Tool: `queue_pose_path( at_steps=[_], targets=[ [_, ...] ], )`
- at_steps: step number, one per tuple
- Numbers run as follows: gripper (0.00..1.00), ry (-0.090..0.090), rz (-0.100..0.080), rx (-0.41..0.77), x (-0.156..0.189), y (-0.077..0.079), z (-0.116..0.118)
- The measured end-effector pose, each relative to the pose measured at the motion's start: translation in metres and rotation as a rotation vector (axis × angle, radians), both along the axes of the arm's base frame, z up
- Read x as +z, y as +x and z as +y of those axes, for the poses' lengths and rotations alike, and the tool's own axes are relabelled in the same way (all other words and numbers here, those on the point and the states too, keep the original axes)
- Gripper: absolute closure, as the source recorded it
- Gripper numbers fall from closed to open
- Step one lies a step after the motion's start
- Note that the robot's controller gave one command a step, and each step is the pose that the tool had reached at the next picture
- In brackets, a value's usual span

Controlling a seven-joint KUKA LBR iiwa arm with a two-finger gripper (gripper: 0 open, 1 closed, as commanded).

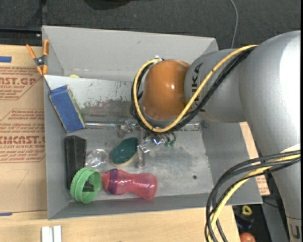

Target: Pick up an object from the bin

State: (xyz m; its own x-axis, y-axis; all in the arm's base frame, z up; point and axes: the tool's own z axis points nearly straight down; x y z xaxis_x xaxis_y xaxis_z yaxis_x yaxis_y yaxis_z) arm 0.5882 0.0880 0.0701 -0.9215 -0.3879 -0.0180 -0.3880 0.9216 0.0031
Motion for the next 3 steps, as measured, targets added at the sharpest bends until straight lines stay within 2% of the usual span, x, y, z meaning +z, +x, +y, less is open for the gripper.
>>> queue_pose_path(
  at_steps=[1, 3],
  targets=[
    [1.00, 0.001, 0.005, -0.055, -0.0005, -0.0085, -0.0001],
    [1.00, 0.002, 0.004, -0.055, 0.0019, -0.0085, 0.0003]
  ],
)
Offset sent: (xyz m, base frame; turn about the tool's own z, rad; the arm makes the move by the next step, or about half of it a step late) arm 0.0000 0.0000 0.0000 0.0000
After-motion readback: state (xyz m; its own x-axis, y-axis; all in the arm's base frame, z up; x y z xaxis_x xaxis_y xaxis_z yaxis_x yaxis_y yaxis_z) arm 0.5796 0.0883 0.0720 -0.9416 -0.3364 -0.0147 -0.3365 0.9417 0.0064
